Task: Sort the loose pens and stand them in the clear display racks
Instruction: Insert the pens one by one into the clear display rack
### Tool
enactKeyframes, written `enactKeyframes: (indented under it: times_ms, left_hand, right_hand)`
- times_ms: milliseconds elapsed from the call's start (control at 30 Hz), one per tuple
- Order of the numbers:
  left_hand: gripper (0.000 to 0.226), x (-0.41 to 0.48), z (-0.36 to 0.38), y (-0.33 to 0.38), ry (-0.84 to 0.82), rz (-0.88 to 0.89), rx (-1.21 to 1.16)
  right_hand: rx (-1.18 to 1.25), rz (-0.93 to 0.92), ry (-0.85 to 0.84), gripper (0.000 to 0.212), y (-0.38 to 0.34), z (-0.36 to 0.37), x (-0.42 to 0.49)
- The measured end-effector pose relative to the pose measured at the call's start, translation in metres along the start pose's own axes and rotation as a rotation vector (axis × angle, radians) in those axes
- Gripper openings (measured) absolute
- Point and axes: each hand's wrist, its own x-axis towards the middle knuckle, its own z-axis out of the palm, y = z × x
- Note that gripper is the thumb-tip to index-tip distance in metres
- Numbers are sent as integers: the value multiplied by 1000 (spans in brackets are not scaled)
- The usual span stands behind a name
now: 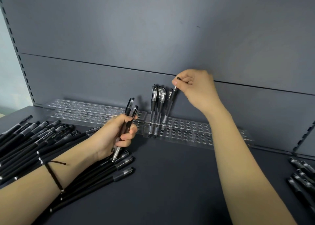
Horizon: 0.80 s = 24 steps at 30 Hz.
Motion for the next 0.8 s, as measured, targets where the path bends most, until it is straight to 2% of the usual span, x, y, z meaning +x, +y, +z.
enactKeyframes:
  times_ms: [167,300,467,567,633,733,800]
  left_hand:
    - [12,0,-2,-1,-29,-1,-26]
    - [12,0,-1,0,-39,-10,-21]
    - [17,-3,1,0,-99,25,-75]
    - [31,-9,6,-1,-179,77,-19]
    - [33,-11,9,-1,-194,125,3]
    - [27,-11,11,2,-179,174,6]
    - [21,-12,11,4,-174,185,-28]
  right_hand:
    - [4,-40,-44,23,-2,9,-4]
    - [-59,-54,-123,12,-1,8,-5]
    - [-106,-73,-35,7,3,7,-2]
    - [27,-75,41,12,-12,8,-3]
    - [104,-58,-114,17,-25,10,-7]
    - [75,-23,-413,20,-37,17,-14]
    - [121,15,-425,15,-39,23,-15]
